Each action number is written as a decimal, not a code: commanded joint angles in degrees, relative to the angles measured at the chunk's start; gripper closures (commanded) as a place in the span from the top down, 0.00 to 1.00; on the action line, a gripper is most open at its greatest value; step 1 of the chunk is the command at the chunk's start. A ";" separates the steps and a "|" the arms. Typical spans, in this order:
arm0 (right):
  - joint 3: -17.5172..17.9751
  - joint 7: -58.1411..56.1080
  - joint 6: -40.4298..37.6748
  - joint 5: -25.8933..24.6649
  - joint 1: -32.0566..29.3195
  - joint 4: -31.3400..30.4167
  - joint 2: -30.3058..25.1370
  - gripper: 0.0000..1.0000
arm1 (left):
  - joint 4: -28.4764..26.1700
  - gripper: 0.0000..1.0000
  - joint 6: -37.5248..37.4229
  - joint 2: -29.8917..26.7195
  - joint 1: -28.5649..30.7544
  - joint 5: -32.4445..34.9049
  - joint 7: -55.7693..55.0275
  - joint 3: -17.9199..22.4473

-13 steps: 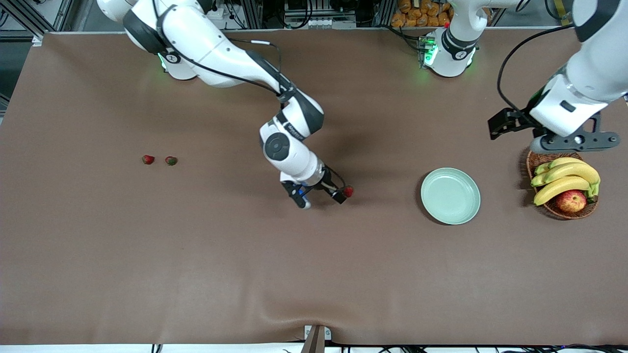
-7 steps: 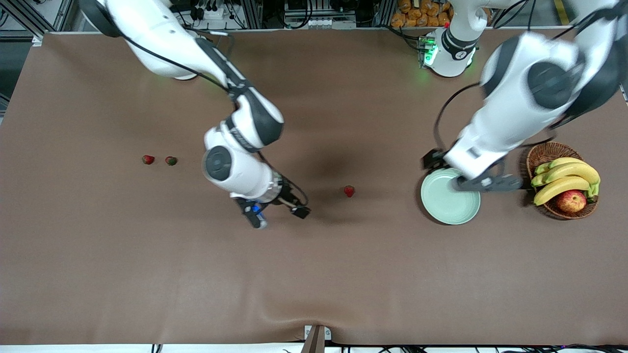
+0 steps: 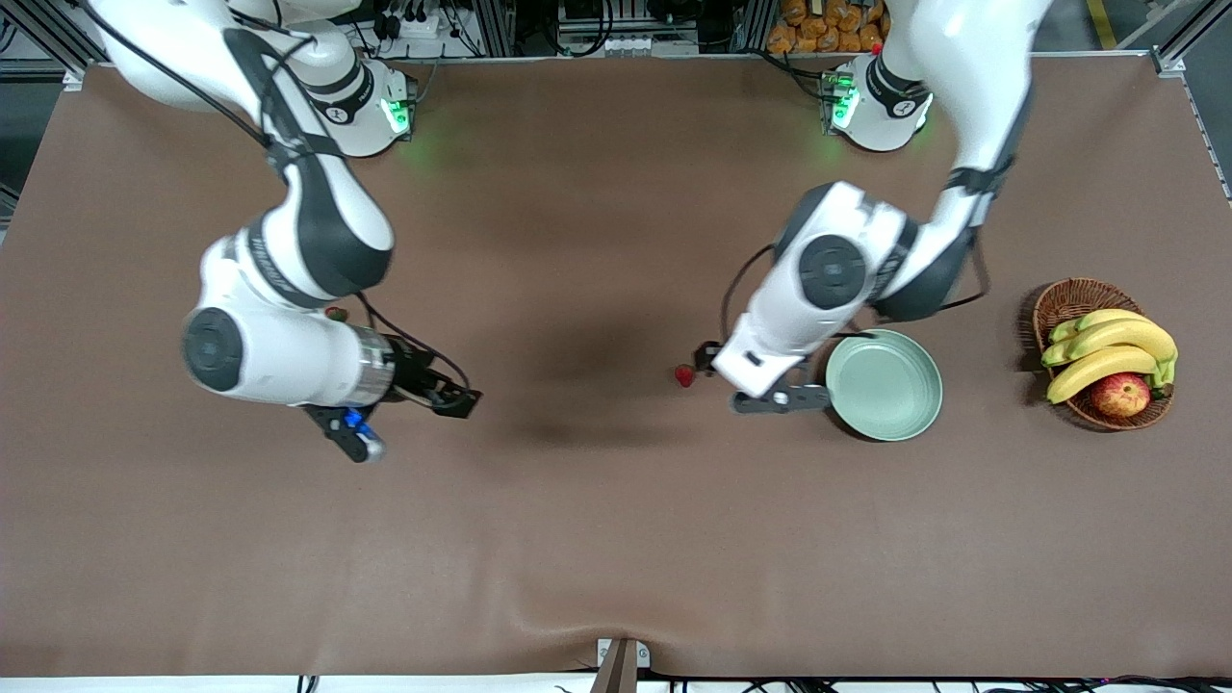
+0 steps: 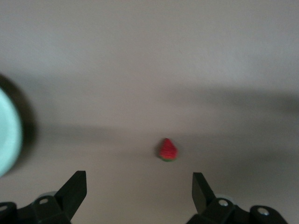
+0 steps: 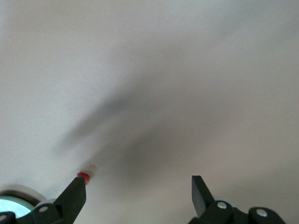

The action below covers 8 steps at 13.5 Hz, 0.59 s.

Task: Collect all strawberries into plate
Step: 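Grasp the strawberry with the left gripper while the right gripper releases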

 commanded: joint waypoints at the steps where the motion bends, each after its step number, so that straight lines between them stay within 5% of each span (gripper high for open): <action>1: 0.96 -10.01 0.59 -2.47 -3.92 -12.26 -8.88 1.00 | 1.38 1.00 4.96 5.41 -3.82 4.30 -7.47 0.48; 5: 0.61 -27.78 1.38 -6.67 -10.25 -23.88 -16.27 1.00 | 1.12 0.98 9.18 9.46 -4.44 5.99 -10.14 0.48; 8: 0.08 -34.56 6.19 -11.43 -12.28 -32.48 -20.14 1.00 | 0.94 0.79 10.52 11.66 -4.80 5.99 -10.31 0.57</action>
